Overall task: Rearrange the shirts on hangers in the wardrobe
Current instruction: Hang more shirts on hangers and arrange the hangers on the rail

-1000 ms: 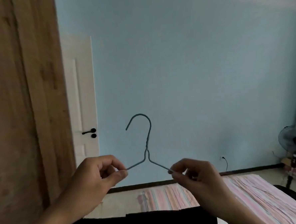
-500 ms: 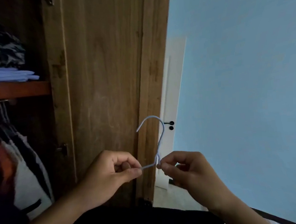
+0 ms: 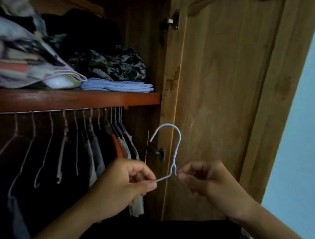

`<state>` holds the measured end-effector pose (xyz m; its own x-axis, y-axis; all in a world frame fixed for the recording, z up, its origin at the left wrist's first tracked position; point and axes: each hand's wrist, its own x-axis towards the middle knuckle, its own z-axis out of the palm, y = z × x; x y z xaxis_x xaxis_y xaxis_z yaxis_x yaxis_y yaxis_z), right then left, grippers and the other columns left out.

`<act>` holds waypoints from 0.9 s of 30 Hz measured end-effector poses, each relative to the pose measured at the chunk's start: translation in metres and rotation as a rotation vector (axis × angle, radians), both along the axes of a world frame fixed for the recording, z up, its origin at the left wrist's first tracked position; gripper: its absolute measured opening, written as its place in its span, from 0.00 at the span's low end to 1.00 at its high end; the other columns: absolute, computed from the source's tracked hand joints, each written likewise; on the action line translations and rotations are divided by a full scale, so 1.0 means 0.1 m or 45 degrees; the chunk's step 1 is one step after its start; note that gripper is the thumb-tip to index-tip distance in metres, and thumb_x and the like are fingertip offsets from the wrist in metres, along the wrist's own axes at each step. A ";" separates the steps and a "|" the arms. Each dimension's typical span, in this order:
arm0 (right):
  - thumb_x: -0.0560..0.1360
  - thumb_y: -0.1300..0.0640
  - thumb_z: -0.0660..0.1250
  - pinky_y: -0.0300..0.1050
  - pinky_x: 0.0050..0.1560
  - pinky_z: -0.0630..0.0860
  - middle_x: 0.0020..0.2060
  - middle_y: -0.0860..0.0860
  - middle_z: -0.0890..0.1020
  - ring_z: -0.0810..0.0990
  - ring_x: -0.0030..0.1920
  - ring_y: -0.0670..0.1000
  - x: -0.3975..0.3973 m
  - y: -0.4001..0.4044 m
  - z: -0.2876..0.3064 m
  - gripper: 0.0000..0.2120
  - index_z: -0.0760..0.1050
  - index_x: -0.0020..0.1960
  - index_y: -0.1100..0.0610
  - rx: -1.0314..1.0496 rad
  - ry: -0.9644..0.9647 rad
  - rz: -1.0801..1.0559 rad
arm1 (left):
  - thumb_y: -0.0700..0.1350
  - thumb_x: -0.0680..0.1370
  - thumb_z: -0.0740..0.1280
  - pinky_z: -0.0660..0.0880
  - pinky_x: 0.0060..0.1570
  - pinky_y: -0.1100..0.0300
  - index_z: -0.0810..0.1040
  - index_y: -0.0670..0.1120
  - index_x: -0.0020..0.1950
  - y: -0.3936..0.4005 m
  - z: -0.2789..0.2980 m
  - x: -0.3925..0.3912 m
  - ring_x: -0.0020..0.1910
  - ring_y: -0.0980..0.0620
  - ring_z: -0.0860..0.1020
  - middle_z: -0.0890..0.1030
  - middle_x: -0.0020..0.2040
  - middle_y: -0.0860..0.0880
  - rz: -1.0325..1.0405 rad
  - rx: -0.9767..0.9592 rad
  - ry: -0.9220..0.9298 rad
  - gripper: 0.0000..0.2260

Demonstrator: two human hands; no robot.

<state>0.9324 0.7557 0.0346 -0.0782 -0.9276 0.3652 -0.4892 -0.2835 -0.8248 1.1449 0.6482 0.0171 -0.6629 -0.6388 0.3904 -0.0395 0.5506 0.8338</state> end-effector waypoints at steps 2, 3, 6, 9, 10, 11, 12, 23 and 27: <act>0.76 0.60 0.71 0.33 0.31 0.69 0.29 0.47 0.77 0.72 0.30 0.43 0.19 -0.18 -0.01 0.06 0.84 0.42 0.54 0.017 -0.022 0.097 | 0.42 0.73 0.75 0.72 0.28 0.64 0.85 0.52 0.41 -0.04 0.00 0.24 0.27 0.56 0.77 0.82 0.33 0.46 0.075 0.011 0.020 0.05; 0.76 0.61 0.71 0.32 0.31 0.69 0.29 0.47 0.77 0.72 0.29 0.43 0.29 -0.27 -0.01 0.06 0.84 0.42 0.55 0.025 -0.042 0.150 | 0.41 0.73 0.75 0.72 0.28 0.63 0.84 0.51 0.41 -0.05 -0.02 0.36 0.26 0.55 0.76 0.82 0.32 0.47 0.117 0.010 0.031 0.05; 0.76 0.63 0.70 0.33 0.31 0.69 0.31 0.48 0.79 0.73 0.30 0.42 0.58 -0.52 -0.05 0.07 0.84 0.41 0.55 0.050 -0.080 0.275 | 0.40 0.73 0.75 0.71 0.27 0.62 0.84 0.49 0.39 -0.07 -0.05 0.70 0.25 0.54 0.75 0.80 0.30 0.47 0.272 0.000 0.050 0.06; 0.77 0.62 0.70 0.34 0.31 0.69 0.32 0.48 0.79 0.72 0.30 0.44 0.87 -0.71 -0.09 0.06 0.84 0.43 0.55 0.069 -0.041 0.383 | 0.38 0.72 0.75 0.70 0.27 0.63 0.84 0.47 0.38 -0.06 -0.06 1.02 0.26 0.55 0.74 0.79 0.29 0.48 0.429 -0.036 0.031 0.05; 0.77 0.61 0.70 0.35 0.30 0.69 0.32 0.49 0.79 0.72 0.30 0.45 0.97 -0.77 -0.10 0.05 0.84 0.43 0.57 0.072 -0.038 0.423 | 0.39 0.72 0.75 0.70 0.28 0.64 0.84 0.48 0.38 -0.05 -0.07 1.12 0.26 0.56 0.74 0.79 0.29 0.49 0.496 -0.090 0.006 0.05; 0.77 0.60 0.70 0.36 0.30 0.69 0.32 0.50 0.78 0.72 0.29 0.46 1.05 -0.83 -0.10 0.05 0.83 0.44 0.58 0.073 -0.039 0.460 | 0.41 0.73 0.75 0.69 0.29 0.65 0.84 0.49 0.37 -0.04 -0.08 1.21 0.27 0.58 0.74 0.80 0.29 0.51 0.578 -0.180 -0.048 0.06; 0.78 0.60 0.70 0.35 0.29 0.68 0.32 0.51 0.78 0.72 0.28 0.46 1.14 -0.89 -0.11 0.05 0.83 0.44 0.59 0.082 -0.040 0.496 | 0.43 0.74 0.74 0.69 0.30 0.66 0.83 0.51 0.37 -0.02 -0.09 1.29 0.27 0.59 0.75 0.80 0.29 0.53 0.662 -0.283 -0.119 0.06; 0.81 0.61 0.64 0.45 0.28 0.73 0.35 0.52 0.77 0.75 0.30 0.50 2.01 -1.27 -0.07 0.08 0.82 0.50 0.61 0.299 0.095 0.913 | 0.49 0.75 0.73 0.73 0.31 0.60 0.79 0.59 0.41 0.14 -0.26 2.08 0.33 0.59 0.78 0.80 0.33 0.60 1.178 -0.473 -0.424 0.05; 0.82 0.61 0.63 0.42 0.29 0.78 0.35 0.53 0.77 0.77 0.30 0.50 2.31 -1.37 -0.09 0.08 0.80 0.51 0.64 0.427 0.069 1.053 | 0.53 0.74 0.70 0.76 0.35 0.55 0.79 0.61 0.42 0.15 -0.31 2.31 0.35 0.61 0.79 0.81 0.36 0.61 1.310 -0.428 -0.494 0.02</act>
<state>1.1635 0.6190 0.0261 0.6728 -0.7382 0.0488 -0.2755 -0.3112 -0.9095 1.3760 0.6630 -0.0142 -0.0006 -0.8496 0.5275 -0.8215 0.3012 0.4842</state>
